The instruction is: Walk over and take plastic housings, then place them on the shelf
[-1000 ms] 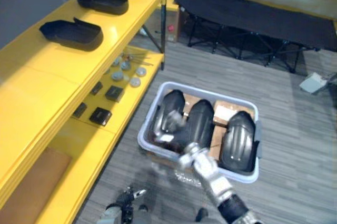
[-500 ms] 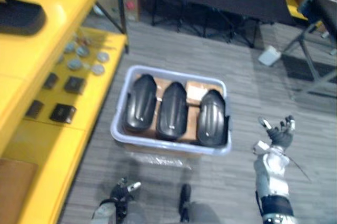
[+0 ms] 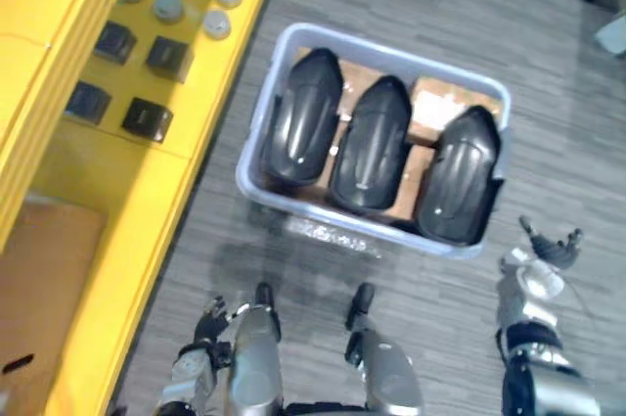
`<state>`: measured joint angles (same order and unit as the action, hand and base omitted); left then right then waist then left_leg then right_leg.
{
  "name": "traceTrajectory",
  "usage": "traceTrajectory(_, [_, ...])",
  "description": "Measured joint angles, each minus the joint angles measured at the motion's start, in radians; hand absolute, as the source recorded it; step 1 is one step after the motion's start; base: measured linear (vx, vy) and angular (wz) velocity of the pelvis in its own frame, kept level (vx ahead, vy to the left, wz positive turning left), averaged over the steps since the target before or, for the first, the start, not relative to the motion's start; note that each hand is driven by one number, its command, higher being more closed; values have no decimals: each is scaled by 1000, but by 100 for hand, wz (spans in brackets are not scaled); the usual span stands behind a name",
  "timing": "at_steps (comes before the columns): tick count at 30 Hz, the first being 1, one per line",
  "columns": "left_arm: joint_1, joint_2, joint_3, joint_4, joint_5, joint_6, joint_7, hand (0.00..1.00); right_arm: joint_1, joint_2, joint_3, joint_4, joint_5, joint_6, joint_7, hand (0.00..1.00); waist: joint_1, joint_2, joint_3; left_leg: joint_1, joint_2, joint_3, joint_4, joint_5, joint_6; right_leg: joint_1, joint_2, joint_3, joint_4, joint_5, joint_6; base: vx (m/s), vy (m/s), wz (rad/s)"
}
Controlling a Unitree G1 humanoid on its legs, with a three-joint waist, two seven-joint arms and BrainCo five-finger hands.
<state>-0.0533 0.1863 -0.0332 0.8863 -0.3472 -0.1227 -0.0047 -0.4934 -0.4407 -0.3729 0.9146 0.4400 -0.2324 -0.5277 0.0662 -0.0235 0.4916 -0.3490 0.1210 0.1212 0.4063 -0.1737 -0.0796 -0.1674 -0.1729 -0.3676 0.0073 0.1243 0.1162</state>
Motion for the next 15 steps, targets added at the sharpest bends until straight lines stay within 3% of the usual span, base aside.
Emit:
traceTrajectory(2, [-24, -1, -42, 10, -7, 0, -1, 0, -76, -63, 3, 52, 1, 0, -9, 0, 6, 35, 21, -19, -4, -27, 3, 3, 5, -14, -4, -20, 33, -1, -1, -61, 29, 31])
traceTrajectory(7, [-47, 1, -69, 33, -41, 1, -2, 0, -171, -124, 57, 107, -3, 27, -52, 0, 16, 40, 23, -49, -39, -56, -17, 28, 21, -46, -35, -46, 64, -4, -3, -58, 42, 24])
traceTrajectory(10, [-51, 2, -73, 32, -41, 1, -3, 0, -219, -156, 95, 131, -3, 72, -62, 0, 30, 40, 23, -77, -52, -61, -18, 28, 22, -75, -47, -46, 74, -4, -3, -85, 50, 10])
traceTrajectory(15, [-59, 2, -106, 38, -52, -1, -4, 0, -285, -203, 142, 173, -2, 145, -35, 0, 31, 64, 35, -89, -73, -62, -18, 33, 31, -83, -62, -45, 74, -4, -3, -89, 29, 4])
